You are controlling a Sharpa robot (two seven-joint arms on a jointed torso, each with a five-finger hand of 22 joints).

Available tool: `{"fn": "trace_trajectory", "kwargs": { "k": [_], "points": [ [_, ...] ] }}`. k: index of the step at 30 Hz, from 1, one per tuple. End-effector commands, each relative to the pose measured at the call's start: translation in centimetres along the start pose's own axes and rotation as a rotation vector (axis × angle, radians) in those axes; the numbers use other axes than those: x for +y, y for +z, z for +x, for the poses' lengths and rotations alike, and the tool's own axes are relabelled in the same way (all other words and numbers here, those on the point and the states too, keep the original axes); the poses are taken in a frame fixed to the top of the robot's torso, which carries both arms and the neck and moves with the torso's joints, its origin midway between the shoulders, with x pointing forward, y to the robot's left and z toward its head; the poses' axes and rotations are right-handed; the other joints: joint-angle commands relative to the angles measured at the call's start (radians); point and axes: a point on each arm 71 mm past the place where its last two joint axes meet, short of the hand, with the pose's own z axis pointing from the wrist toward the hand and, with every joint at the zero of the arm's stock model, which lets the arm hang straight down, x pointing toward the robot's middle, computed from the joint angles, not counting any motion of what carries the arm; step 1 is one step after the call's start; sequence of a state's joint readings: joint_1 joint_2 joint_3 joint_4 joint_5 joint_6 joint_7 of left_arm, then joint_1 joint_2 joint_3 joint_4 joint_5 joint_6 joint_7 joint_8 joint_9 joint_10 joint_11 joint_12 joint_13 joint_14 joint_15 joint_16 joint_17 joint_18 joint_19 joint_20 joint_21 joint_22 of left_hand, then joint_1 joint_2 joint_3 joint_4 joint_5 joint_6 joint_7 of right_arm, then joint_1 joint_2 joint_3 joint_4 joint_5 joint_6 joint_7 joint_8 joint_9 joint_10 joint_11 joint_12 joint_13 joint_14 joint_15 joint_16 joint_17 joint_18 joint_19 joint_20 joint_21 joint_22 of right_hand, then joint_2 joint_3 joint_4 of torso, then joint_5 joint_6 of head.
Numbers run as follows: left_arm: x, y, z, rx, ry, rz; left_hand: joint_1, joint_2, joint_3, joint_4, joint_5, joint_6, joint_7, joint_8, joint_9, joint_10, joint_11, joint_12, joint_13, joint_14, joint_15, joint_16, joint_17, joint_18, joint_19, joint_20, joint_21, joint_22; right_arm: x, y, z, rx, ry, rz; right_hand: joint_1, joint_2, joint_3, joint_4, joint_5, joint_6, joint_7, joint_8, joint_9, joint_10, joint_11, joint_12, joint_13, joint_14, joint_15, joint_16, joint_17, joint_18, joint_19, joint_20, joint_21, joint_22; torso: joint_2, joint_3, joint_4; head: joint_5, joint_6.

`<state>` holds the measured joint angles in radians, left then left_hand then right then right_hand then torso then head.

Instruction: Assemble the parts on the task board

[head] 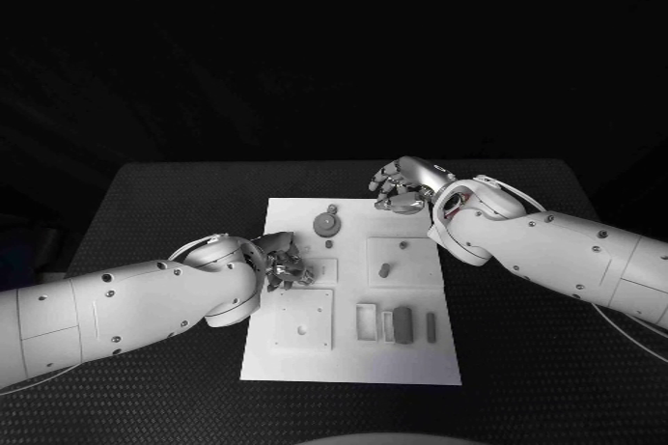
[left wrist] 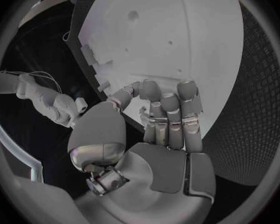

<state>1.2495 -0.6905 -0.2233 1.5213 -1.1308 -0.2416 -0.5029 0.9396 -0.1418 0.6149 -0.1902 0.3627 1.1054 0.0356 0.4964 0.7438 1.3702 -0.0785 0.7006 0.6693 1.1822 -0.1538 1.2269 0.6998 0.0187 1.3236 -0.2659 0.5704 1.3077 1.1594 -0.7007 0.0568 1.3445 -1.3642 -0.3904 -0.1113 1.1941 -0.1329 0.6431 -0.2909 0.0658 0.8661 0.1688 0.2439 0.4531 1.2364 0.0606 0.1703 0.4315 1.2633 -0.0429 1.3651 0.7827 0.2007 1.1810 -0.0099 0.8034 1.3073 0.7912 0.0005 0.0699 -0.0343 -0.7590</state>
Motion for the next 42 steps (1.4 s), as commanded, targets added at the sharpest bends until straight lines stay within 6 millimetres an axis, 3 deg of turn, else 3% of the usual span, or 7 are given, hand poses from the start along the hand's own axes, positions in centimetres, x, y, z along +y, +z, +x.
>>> {"fn": "trace_trajectory", "kwargs": {
  "k": [1, 5, 26, 36, 42],
  "points": [
    [0.1, 0.0, -0.2, -0.004, -0.103, -0.023, 0.031, 0.042, 0.01, -0.016, -0.003, 0.072, -0.032, -0.004, 0.002, -0.033, -0.013, 0.007, -0.001, -0.028, -0.022, 0.005, -0.001, 0.018, -0.003, -0.003, -0.005, 0.018, 0.1, 0.0, 0.1, 0.01, 0.004, -0.008, -0.009, 0.004, -0.004, 0.0, 0.002, 0.001, 0.006, 0.003, -0.002, -0.001, 0.006, -0.004, -0.001, -0.007, -0.002, -0.005, -0.001, 0.061, -0.001, -0.006, -0.006, 0.017, -0.001, 0.0005, 0.0007, 0.001, 0.001],
    [0.1, 0.1, -0.5, -0.021, -0.117, -0.02, 0.032, 0.043, 0.01, -0.017, -0.003, 0.072, -0.032, -0.004, 0.002, -0.033, -0.014, 0.007, -0.001, -0.028, -0.022, 0.005, -0.001, 0.018, -0.003, -0.003, -0.005, 0.018, -0.1, 0.0, 0.1, 0.011, 0.015, 0.001, -0.01, 0.004, -0.004, 0.0, 0.002, 0.001, 0.006, 0.003, -0.002, -0.001, 0.006, -0.004, -0.001, -0.007, -0.002, -0.005, -0.001, 0.061, -0.001, -0.006, -0.006, 0.017, 0.0, -0.0009, 0.0004, 0.001, 0.002],
    [-0.6, 0.9, -1.0, -0.085, -0.018, -0.003, 0.034, 0.042, 0.01, -0.017, -0.013, 0.071, -0.031, -0.004, 0.001, -0.034, -0.013, 0.008, -0.003, -0.027, -0.022, 0.006, -0.003, 0.018, -0.002, -0.003, -0.005, 0.018, 0.0, 0.0, 0.1, 0.014, 0.016, -0.002, -0.013, 0.005, -0.004, 0.0, 0.001, 0.001, 0.006, 0.003, -0.002, -0.001, 0.006, -0.004, -0.001, -0.007, -0.002, -0.004, -0.001, 0.061, -0.001, -0.006, -0.006, 0.017, 0.0, 0.0003, 0.0004, 0.002, 0.0],
    [-0.9, 1.1, -1.0, -0.087, -0.012, -0.011, 0.036, 0.045, 0.011, -0.013, -0.062, 0.066, -0.029, -0.009, -0.003, -0.035, -0.013, 0.012, -0.008, -0.028, -0.022, 0.01, -0.009, 0.018, -0.003, -0.003, -0.005, 0.018, 0.1, 0.0, 0.2, 0.015, 0.017, -0.004, -0.014, 0.004, -0.005, 0.0, 0.001, 0.001, 0.006, 0.003, -0.002, -0.001, 0.006, -0.004, -0.002, -0.007, -0.002, -0.004, -0.001, 0.061, -0.001, -0.006, -0.006, 0.017, 0.0, 0.0005, 0.0, 0.003, 0.0],
    [-0.9, 1.2, -0.8, -0.067, -0.003, -0.018, 0.036, 0.045, 0.011, -0.012, -0.068, 0.066, -0.029, -0.01, -0.003, -0.035, -0.013, 0.012, -0.008, -0.028, -0.022, 0.011, -0.009, 0.018, -0.003, -0.003, -0.005, 0.018, 0.1, 0.0, 0.2, 0.017, 0.017, -0.003, -0.014, 0.004, -0.005, 0.0, 0.001, 0.001, 0.006, 0.003, -0.002, -0.001, 0.006, -0.004, -0.002, -0.007, -0.002, -0.004, -0.001, 0.061, -0.001, -0.006, -0.006, 0.017, 0.0, 0.0005, -0.0004, 0.003, -0.001]
  ]
}}
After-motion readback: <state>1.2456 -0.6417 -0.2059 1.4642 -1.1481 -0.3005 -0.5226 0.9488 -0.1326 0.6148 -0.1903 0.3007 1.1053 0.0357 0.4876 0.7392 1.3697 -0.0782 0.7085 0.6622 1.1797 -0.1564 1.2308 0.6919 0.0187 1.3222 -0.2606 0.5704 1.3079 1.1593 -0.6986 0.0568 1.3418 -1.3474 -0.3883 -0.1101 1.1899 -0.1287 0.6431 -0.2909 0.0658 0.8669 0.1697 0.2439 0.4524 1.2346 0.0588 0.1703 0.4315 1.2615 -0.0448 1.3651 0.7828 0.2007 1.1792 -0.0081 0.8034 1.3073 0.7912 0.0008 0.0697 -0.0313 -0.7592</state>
